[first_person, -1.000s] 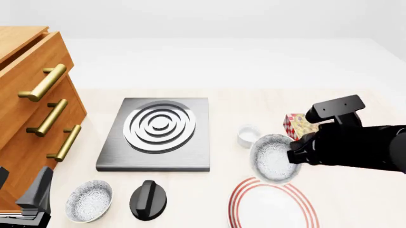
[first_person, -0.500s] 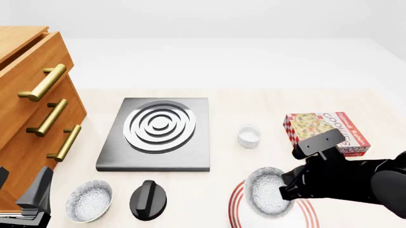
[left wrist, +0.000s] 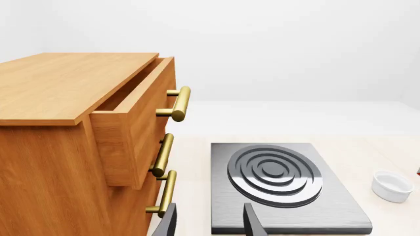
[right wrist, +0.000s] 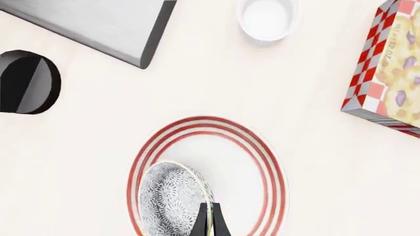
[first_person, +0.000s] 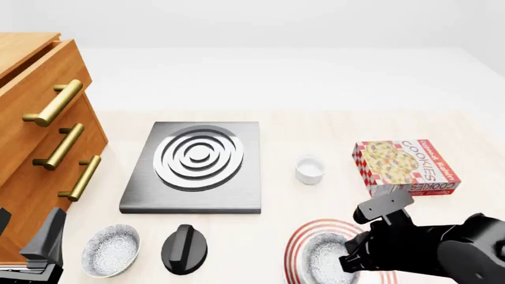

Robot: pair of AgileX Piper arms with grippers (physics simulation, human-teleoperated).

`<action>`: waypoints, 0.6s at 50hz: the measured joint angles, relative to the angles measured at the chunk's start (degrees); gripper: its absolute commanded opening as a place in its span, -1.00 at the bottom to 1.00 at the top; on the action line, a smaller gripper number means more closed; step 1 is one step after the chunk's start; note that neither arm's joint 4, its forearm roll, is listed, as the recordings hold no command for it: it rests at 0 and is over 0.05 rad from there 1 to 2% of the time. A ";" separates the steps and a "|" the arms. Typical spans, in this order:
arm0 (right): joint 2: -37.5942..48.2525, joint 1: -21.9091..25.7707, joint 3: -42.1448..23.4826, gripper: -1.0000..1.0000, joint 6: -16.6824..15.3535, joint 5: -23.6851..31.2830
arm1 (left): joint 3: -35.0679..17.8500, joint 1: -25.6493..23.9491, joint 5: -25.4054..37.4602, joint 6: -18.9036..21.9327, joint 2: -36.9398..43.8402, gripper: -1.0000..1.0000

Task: Pick the akita bowl between the plate and the ramekin and place it on the plate.

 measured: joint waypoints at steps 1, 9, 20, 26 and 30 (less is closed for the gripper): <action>0.25 -0.02 0.21 -1.00 0.09 -0.36 | 0.00 0.00 0.00 0.00 0.00 1.00; 1.88 -0.67 1.16 -1.00 1.18 -2.73 | 0.00 0.00 0.00 0.00 0.00 1.00; 5.13 -2.21 2.17 -1.00 3.02 -7.18 | 0.00 0.00 0.00 0.00 0.00 1.00; 7.51 -2.54 2.64 -1.00 4.29 -9.62 | 0.00 0.00 0.00 0.00 0.00 1.00; 8.55 -2.40 2.72 -1.00 4.76 -10.48 | 0.00 0.00 0.00 0.00 0.00 1.00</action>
